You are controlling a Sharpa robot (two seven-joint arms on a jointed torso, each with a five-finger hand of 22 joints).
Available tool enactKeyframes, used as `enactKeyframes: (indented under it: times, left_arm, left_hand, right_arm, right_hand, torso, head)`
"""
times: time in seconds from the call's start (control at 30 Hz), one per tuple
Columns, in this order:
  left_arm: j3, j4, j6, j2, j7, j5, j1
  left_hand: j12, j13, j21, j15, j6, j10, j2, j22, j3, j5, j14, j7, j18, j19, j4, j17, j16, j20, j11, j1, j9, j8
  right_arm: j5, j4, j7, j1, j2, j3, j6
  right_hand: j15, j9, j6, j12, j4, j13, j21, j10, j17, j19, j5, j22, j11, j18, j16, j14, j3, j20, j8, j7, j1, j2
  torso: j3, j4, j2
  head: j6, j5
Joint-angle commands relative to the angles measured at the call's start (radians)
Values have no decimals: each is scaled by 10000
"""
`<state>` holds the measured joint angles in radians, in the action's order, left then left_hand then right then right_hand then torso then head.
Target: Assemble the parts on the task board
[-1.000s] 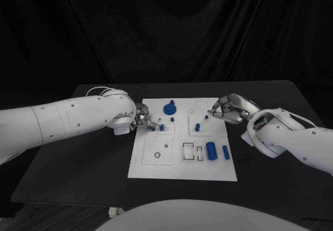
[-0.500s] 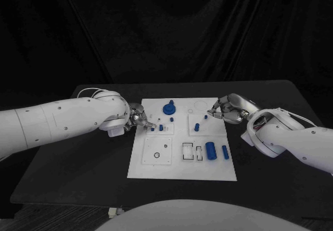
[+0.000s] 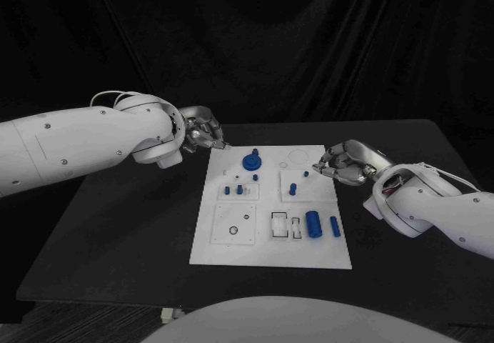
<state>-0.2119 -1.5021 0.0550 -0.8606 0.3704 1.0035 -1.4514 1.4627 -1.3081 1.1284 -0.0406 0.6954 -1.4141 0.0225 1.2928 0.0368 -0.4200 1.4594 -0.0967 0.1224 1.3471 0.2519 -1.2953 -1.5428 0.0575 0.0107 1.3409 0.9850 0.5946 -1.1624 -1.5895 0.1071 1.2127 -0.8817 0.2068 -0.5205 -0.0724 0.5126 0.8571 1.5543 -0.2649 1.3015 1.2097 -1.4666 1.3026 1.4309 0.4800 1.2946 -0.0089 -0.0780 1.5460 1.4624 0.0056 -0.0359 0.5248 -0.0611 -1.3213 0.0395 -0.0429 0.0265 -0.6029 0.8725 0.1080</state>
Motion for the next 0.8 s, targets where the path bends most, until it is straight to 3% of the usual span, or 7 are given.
enactKeyframes:
  times: [0.03,0.13,0.2,0.3,0.33,0.5,0.8]
  left_arm:
    - [-2,241,1426,192,-3344,380,-82]
    - [-6,434,1393,366,-4441,1574,22]
    - [-7,536,1289,480,-4835,2754,191]
    - [-8,702,1292,652,-5236,4145,461]
    - [-8,758,1335,710,-5343,4566,548]
    - [-8,1009,1972,1015,-5682,6794,988]
    - [-6,1408,2368,1475,-5965,7926,1440]
  left_hand:
    - [-717,-246,-125,361,-863,1118,187,1482,636,44,-226,-302,-337,-314,-144,-1017,262,248,372,1139,-513,-391]
    - [-2423,1530,-101,511,-1715,3370,381,1444,1140,1049,-2877,-522,-286,-576,54,2054,1557,389,475,1871,-1424,-1037]
    - [-6016,4495,16,664,-2381,7141,574,1453,1426,2423,-2681,-576,-306,-615,367,2045,1672,527,692,2006,-2065,-1546]
    - [-7884,6002,924,847,-2165,7647,911,1678,1485,3093,-2421,-423,-434,41,358,2454,1904,702,916,1985,-2922,-1882]
    - [-9057,6850,1124,540,-1952,8652,1135,1706,1477,3092,-1811,-70,-406,267,212,2147,1777,614,854,2215,-3604,-2333]
    - [-10500,9494,1264,199,30,8300,1549,1753,1461,3030,-1194,1058,-476,712,111,2531,2095,183,428,2457,-6202,-3912]
    - [-10522,10445,1392,12,967,7365,1581,1843,1906,2852,-962,1171,-525,948,-132,2638,2099,40,217,2442,-6990,-4265]
  right_arm:
    - [-58,-215,-261,-12,-144,-8,-523]
    - [-88,-395,-376,-10,-282,-9,-645]
    - [-166,-502,-443,-10,-358,-9,-707]
    - [-333,-684,-579,-10,-474,-9,-845]
    - [-390,-743,-619,-10,-510,-9,-892]
    - [-741,-1067,-787,-12,-699,-9,-1115]
    - [-996,-1501,-929,-18,-899,-7,-1313]
  right_hand:
    - [-10,82,-58,165,-15,2693,-192,-1042,2682,20,157,1690,-36,-31,248,1084,257,-14,81,16,-231,-15]
    - [-12,84,-56,165,-22,2693,18,-1042,2682,99,211,1750,-39,13,248,1084,268,-12,85,18,-239,-35]
    - [-14,85,-55,165,-30,2693,102,-1042,2682,131,235,1774,-40,30,248,1084,272,-10,86,18,-238,-46]
    - [-17,88,-45,165,-46,2693,177,-1042,2682,163,270,1796,-43,45,248,1084,281,-7,94,21,-237,-63]
    - [-17,89,-44,165,-49,2693,198,-1042,2682,171,275,1802,-44,49,248,1084,282,-7,95,21,-237,-67]
    - [-21,90,-40,165,-62,2693,252,-1042,2682,195,297,1818,-48,59,248,1084,288,-3,99,25,-238,-93]
    - [-24,92,-36,165,-70,2693,276,-1042,2682,207,311,1824,-53,63,248,1084,294,0,103,30,-243,-118]
  torso:
    - [12,-4,0]
    - [5,5,-1]
    - [-2,10,2]
    - [-1,9,4]
    - [-2,18,4]
    - [20,23,-32]
    - [48,-15,-14]
  head:
    - [2,4]
    - [2,-10]
    - [2,-4]
    - [2,19]
    - [2,29]
    - [2,79]
    - [2,66]
